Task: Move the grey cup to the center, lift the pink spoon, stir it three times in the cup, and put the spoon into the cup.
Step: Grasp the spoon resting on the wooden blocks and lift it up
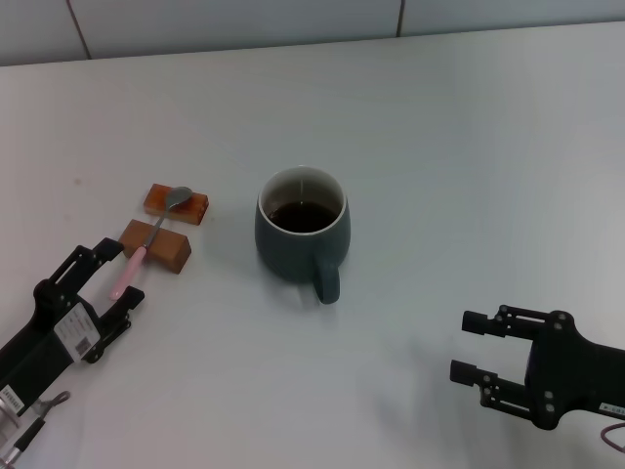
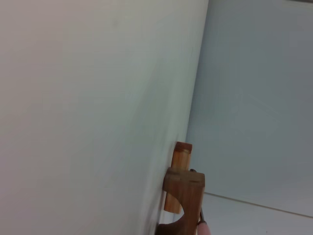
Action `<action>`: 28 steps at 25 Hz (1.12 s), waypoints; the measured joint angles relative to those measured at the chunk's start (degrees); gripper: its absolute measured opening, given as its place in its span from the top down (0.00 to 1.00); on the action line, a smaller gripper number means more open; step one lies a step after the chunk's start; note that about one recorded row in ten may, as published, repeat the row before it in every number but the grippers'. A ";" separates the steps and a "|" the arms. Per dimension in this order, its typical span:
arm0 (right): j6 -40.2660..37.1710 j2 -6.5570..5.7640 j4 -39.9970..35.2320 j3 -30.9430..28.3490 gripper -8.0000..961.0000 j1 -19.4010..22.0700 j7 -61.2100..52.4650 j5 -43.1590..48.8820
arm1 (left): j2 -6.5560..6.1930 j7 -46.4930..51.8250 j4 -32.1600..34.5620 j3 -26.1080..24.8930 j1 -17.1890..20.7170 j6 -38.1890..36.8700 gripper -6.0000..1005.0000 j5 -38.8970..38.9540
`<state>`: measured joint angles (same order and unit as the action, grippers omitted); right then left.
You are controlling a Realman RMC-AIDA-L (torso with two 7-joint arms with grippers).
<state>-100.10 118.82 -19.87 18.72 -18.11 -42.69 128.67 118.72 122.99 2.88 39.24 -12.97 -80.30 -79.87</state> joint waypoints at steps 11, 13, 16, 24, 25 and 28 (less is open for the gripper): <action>0.00 0.00 -0.01 0.00 0.39 -0.56 -0.65 0.00 | 0.13 -0.66 -0.90 -0.66 -2.00 1.58 0.22 0.17; -0.04 0.00 0.00 0.00 0.39 -0.66 -0.66 0.00 | 0.12 -0.93 -0.89 -0.84 -2.21 1.62 0.22 0.17; -0.07 0.00 0.00 0.00 0.39 -0.78 -0.72 0.00 | 0.11 -1.07 -0.88 -0.89 -2.30 1.63 0.22 0.17; -0.18 -0.01 0.01 0.00 0.39 -0.88 -0.75 -0.07 | 0.02 -0.89 -1.55 -1.01 -2.94 2.15 0.24 -0.19; -0.19 -0.03 0.01 0.00 0.39 -0.90 -0.76 -0.07 | 0.02 -0.86 -1.55 -1.01 -2.94 2.16 0.27 -0.20; -0.19 -0.06 0.01 0.00 0.39 -0.91 -0.79 -0.07 | 0.02 -0.81 -1.56 -1.01 -2.94 2.17 0.35 -0.23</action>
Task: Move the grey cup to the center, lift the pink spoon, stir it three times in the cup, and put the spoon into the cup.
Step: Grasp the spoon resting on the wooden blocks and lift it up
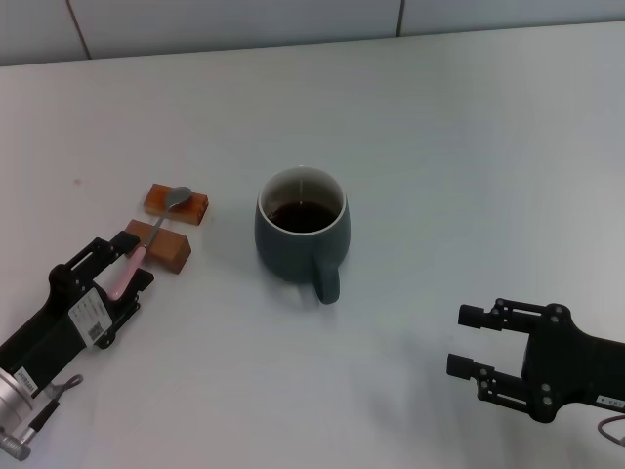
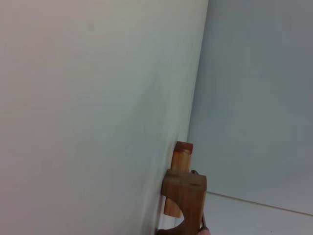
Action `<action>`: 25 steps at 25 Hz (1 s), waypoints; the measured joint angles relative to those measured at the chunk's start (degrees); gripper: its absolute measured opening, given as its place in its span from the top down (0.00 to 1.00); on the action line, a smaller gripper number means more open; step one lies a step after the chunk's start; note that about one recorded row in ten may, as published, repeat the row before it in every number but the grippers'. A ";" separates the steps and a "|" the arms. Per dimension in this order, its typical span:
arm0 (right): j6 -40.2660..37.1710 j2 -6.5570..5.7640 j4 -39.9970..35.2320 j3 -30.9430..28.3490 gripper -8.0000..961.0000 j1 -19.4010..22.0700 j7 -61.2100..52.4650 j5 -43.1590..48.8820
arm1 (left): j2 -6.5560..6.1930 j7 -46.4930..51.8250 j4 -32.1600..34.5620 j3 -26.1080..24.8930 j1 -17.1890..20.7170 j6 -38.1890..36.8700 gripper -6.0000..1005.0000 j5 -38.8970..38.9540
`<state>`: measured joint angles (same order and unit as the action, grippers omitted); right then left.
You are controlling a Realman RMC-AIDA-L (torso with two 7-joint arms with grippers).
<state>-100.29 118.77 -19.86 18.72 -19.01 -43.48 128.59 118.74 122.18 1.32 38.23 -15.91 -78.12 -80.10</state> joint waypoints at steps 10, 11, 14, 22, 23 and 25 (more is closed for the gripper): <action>-0.03 -0.03 -0.05 0.00 0.39 0.03 -0.55 0.00 | 0.00 0.30 0.00 0.31 0.04 0.86 0.53 -0.06; -0.04 -0.03 -0.06 0.00 0.39 0.03 -0.55 0.00 | 0.00 0.30 0.00 0.31 0.04 0.86 0.54 -0.06; -0.06 -0.03 -0.08 0.00 0.39 -0.01 -0.55 0.01 | 0.00 0.29 0.00 0.32 0.03 0.94 0.57 -0.06; -0.08 -0.03 -0.09 0.00 0.39 -0.34 -0.56 0.06 | 0.00 -0.33 0.03 0.26 -0.18 2.08 0.59 -0.06; -0.08 -0.03 -0.09 0.00 0.39 -0.39 -0.57 0.07 | 0.02 -0.49 0.05 0.19 -0.21 2.13 0.60 -0.04; -0.05 -0.03 -0.09 0.00 0.39 -0.49 -0.59 0.08 | 0.04 -0.72 0.05 0.13 -0.28 2.17 0.60 0.03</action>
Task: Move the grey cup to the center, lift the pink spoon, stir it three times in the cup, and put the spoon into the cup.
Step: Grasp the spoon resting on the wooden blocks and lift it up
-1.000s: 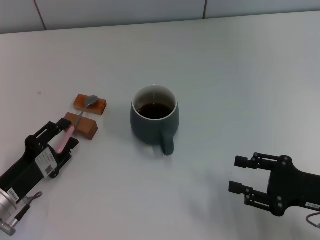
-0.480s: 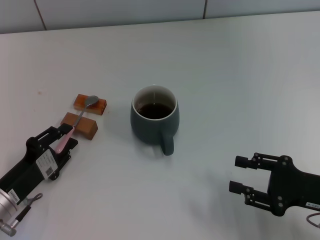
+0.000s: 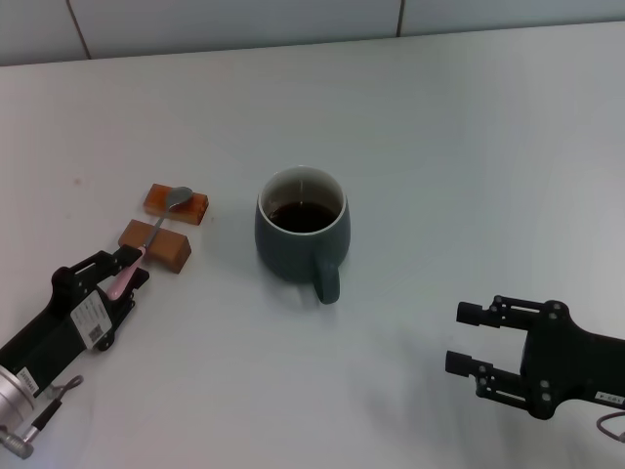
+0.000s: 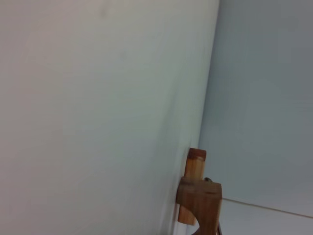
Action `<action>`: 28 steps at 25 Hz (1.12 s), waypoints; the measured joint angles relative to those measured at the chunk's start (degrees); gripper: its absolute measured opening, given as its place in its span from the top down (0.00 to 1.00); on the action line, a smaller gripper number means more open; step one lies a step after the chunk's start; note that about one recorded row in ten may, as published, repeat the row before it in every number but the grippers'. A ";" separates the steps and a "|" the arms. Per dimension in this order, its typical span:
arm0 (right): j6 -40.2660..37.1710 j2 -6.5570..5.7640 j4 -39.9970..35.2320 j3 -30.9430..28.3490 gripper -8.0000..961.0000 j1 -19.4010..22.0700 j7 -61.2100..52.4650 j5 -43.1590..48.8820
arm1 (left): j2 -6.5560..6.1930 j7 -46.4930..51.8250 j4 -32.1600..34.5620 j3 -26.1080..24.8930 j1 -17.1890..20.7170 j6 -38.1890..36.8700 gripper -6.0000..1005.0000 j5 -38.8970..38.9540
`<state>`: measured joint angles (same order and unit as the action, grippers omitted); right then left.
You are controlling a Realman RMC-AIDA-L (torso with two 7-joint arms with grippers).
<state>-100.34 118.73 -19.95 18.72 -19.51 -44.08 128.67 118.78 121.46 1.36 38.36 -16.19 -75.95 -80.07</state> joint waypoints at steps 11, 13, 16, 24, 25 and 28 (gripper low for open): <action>0.32 0.00 0.00 0.00 0.39 -0.34 -0.66 0.00 | -0.03 -0.09 0.00 -0.07 -0.30 0.35 0.71 0.02; 0.36 0.01 0.00 0.00 0.39 -0.48 -0.69 0.00 | -0.04 -0.09 0.04 -0.11 -0.34 0.61 0.72 -0.04; 0.43 0.00 0.00 0.00 0.39 -0.67 -0.73 0.00 | -0.05 -0.09 0.17 -0.13 -0.34 0.95 0.74 -0.04; 0.50 0.00 0.00 0.00 0.39 -0.92 -1.45 0.38 | -0.05 -1.45 0.64 -0.08 -0.33 0.66 0.80 0.03; 0.50 0.00 0.00 0.00 0.39 -0.93 -1.46 0.49 | -0.05 -2.27 0.68 -0.20 -0.33 0.31 0.81 0.10; 0.50 0.01 0.02 0.00 0.39 -1.04 -1.46 0.66 | -0.11 -5.25 0.94 -1.06 -0.51 -1.34 0.83 0.23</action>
<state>-99.84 118.74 -19.93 18.72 -20.55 -45.54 129.34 118.67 116.21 2.31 37.30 -16.70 -77.29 -79.84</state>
